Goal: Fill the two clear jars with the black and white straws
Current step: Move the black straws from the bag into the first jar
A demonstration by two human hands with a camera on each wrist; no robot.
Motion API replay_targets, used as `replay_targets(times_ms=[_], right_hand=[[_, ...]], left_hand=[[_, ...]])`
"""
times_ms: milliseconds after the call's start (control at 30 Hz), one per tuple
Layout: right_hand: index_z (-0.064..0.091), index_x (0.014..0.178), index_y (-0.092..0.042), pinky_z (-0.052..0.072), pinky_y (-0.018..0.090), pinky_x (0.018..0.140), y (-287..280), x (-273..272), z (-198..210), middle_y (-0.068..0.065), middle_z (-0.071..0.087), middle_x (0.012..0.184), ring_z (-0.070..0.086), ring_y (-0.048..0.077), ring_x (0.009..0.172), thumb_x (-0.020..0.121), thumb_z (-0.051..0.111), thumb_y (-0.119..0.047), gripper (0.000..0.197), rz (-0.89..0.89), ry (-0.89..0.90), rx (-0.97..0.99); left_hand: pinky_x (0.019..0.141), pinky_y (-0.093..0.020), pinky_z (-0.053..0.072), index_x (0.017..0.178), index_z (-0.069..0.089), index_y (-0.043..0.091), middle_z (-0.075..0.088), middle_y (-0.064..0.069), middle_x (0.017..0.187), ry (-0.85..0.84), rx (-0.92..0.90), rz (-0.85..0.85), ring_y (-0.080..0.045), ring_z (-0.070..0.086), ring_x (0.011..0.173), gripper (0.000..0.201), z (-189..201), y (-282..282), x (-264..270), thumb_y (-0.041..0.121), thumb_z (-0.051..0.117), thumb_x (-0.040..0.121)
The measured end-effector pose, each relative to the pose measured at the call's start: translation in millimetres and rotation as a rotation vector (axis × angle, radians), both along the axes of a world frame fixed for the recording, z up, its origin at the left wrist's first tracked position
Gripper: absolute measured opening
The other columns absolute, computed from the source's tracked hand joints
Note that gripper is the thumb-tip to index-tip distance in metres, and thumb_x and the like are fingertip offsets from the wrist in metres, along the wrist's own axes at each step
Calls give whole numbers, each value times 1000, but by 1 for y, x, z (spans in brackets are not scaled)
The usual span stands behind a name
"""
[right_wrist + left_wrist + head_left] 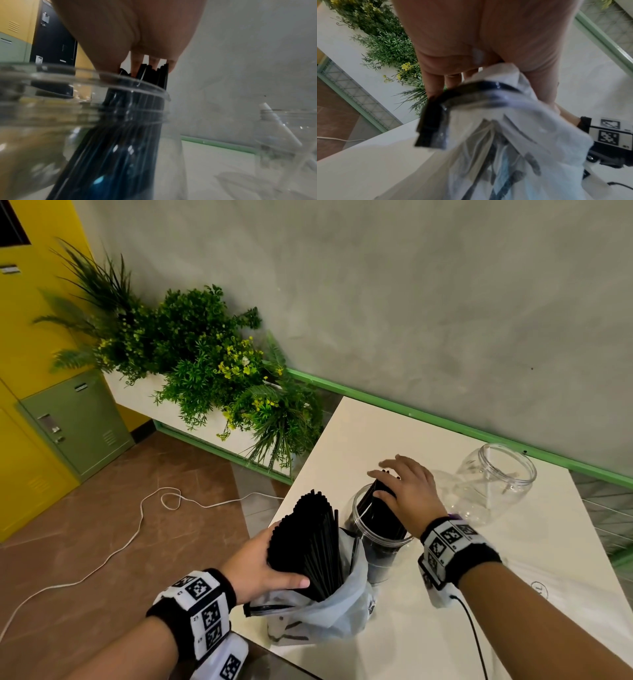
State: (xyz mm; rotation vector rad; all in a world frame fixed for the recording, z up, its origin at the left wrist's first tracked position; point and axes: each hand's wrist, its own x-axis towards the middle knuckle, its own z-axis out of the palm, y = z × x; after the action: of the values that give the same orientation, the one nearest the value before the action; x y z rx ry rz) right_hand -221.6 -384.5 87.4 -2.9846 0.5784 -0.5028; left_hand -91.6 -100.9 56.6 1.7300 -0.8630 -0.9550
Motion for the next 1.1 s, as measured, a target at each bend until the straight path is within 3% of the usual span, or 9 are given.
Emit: replay_targets(times_ms=[100,167,367,467,567,700,800,933,1100], right_hand=[[72,96,-19,44,47,92,-10,5,9,0,64,106,51,29,109,89,55,-34,23,73,-54,95],[71,87,-15,47,45,86,-14,3,12,3,62,101,51,28,98,86,64,-19,8,66,-120,105],[57,98,-11,48,26,77,-9,-6,5,0,43,113,52,19,89,80,58,2,22,-125,-361,343],[60,100,-10,37,7,81,-4,-15,5,-3,43,111,48,11,97,82,57,5,23,-93,-451,324],[67,101,-14,38,25,90,-5,-33,-1,2,49,113,45,19,104,81,71,-9,22,-1,-294,177],[69,106,-17,47,41,86,-10,-40,-6,6,56,109,49,29,101,75,80,-20,33,39,-180,79],[69,100,-15,48,41,83,-9,-31,-6,6,57,103,49,28,96,76,79,-17,27,43,-205,56],[64,86,-11,46,39,79,-9,-21,-4,3,57,91,49,28,89,75,77,-13,17,-41,-191,127],[60,104,-12,44,32,82,-14,-24,-2,-5,49,102,54,26,94,83,71,-16,23,-120,-376,282]], left_hand=[[100,-17,38,121,42,42,57,22,122,7,0,-3,11,51,113,94,1,0,0,59,87,41],[97,-12,38,119,42,43,57,24,121,8,-3,-6,14,51,111,92,3,0,0,60,86,40],[89,-3,36,118,40,44,55,26,120,14,-1,-11,19,49,109,91,6,-1,0,58,86,41],[91,-5,36,120,39,43,54,26,122,-4,1,-13,18,48,110,94,7,0,1,63,85,40],[89,-2,36,123,41,40,55,24,123,-1,-9,-14,17,49,110,96,7,1,1,63,84,40],[86,1,35,123,41,39,55,24,122,4,-12,-15,19,49,109,95,7,1,1,61,85,41],[86,0,36,119,42,42,55,25,120,-13,-5,-12,19,49,109,91,7,0,1,63,84,40],[86,1,35,128,38,35,53,25,123,-17,3,-15,21,47,109,101,5,1,2,60,85,43],[85,2,36,125,40,36,54,24,121,10,3,-11,20,49,107,92,6,0,1,51,87,47]])
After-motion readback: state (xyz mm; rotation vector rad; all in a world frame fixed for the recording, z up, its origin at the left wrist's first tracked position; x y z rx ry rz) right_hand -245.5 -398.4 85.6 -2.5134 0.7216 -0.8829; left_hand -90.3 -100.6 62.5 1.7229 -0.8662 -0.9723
